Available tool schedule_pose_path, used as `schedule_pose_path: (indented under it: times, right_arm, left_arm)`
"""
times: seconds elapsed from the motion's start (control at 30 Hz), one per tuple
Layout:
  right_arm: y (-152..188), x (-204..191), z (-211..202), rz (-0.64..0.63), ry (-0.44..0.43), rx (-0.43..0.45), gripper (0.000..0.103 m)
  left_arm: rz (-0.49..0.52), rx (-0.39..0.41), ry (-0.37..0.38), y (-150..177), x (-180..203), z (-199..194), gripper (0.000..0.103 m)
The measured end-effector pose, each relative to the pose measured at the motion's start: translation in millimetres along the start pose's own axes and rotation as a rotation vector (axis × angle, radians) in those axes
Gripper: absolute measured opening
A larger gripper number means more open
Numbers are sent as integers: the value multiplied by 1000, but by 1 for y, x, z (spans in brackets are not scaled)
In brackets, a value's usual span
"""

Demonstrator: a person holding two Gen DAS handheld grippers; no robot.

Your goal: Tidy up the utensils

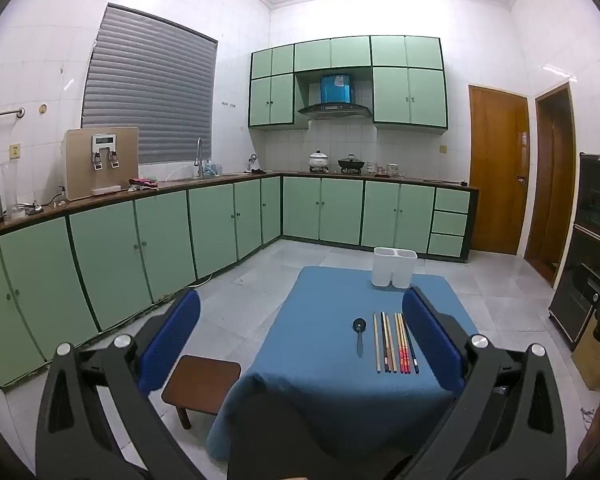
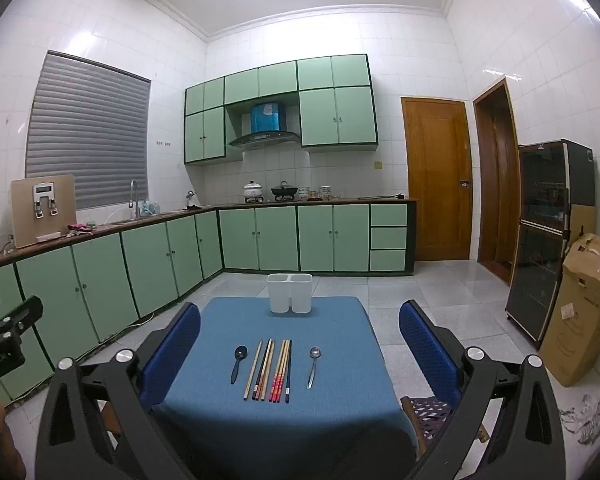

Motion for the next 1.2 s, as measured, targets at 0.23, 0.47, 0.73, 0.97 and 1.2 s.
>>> schedule_pose_path:
  times: [0.23,0.47,0.73,0.97,1.2]
  right_arm:
    - [-2,2,-1,0,0,7,97]
    - [-3,3,0,-6,2,6,97]
    - [1,3,4,-5,7,4,97]
    - [0,2,5,-6,8,5,97]
    - [-1,4,4,-9,6,10,97]
  left_arm:
    - [-1,-4,-3,-1,-1,-2,98]
    - [-7,-8,1,2,-6,2,98]
    - [-5,-12,-3,0,-2,3,98]
    - [-5,-14,-1,1,-3,3,98]
    - [-6,-14,0,0,-5,2,98]
Point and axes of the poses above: each gripper's, at about its wrist camera, not at the fingertips, and z roughly the way its jaws point, x to its right, y to its underside, the point moved 8 cm from there along z, roughly the way its jaws point, and after that the axes turned 1 degree about x, right-handed, at the moved point
